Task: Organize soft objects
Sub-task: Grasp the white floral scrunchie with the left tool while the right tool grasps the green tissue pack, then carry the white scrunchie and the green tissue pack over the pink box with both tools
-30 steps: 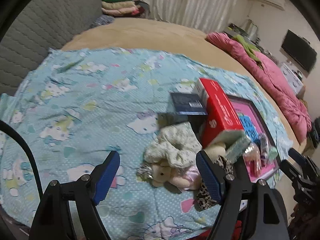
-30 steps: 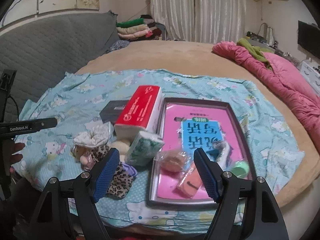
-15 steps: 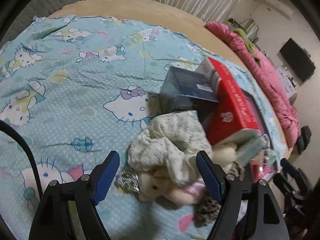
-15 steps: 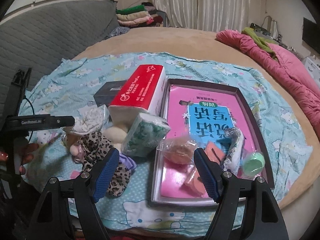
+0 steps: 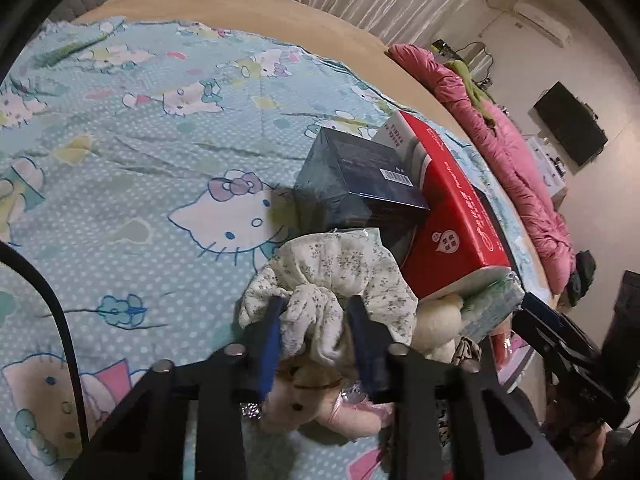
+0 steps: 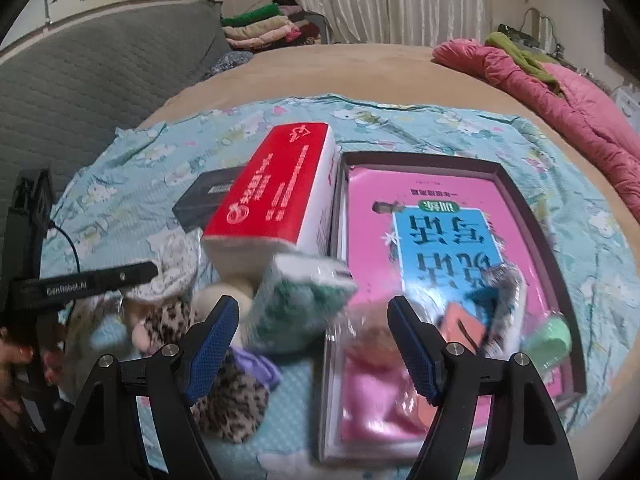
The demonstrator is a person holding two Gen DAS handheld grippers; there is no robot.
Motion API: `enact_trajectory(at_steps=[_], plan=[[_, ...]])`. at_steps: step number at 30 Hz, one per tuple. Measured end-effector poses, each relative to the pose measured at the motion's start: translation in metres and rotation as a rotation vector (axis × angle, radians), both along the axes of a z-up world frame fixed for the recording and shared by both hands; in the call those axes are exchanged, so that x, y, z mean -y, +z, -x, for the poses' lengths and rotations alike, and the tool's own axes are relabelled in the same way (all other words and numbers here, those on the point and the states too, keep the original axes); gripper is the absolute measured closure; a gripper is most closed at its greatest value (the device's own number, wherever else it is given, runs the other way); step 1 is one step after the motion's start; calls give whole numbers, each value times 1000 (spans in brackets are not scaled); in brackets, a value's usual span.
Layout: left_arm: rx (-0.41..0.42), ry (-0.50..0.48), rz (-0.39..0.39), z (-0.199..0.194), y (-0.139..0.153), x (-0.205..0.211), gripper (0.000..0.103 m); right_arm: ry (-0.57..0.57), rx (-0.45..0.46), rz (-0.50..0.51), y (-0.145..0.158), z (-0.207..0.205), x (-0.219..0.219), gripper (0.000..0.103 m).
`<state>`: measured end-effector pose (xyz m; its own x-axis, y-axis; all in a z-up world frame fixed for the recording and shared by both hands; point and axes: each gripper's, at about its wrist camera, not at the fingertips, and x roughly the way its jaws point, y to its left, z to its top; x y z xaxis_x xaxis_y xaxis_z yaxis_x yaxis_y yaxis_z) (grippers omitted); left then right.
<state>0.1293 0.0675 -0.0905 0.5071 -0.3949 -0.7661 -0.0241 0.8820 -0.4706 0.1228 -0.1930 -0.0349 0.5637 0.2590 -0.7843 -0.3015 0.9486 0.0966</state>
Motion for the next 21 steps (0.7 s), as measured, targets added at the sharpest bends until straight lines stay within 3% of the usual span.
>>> enact_trajectory(at_steps=[3, 11, 13, 15, 19, 21], plan=[[10, 0, 7, 0, 0, -1, 82, 11, -13, -10, -4, -10, -1, 25], [29, -8, 5, 3, 0, -1, 83, 88, -63, -27, -16, -32, -12, 26], [31, -8, 10, 4, 0, -2, 83, 89, -60, -28, -17, -33, -13, 32], [32, -7, 15, 4, 0, -2, 83, 85, -67, -34, -18, -35, -12, 46], [34, 0, 21, 3, -1, -3, 83, 62, -95, -88, -20, -35, -4, 48], [36, 0, 17, 3, -1, -3, 86, 56, -85, -91, -19, -33, -3, 54]])
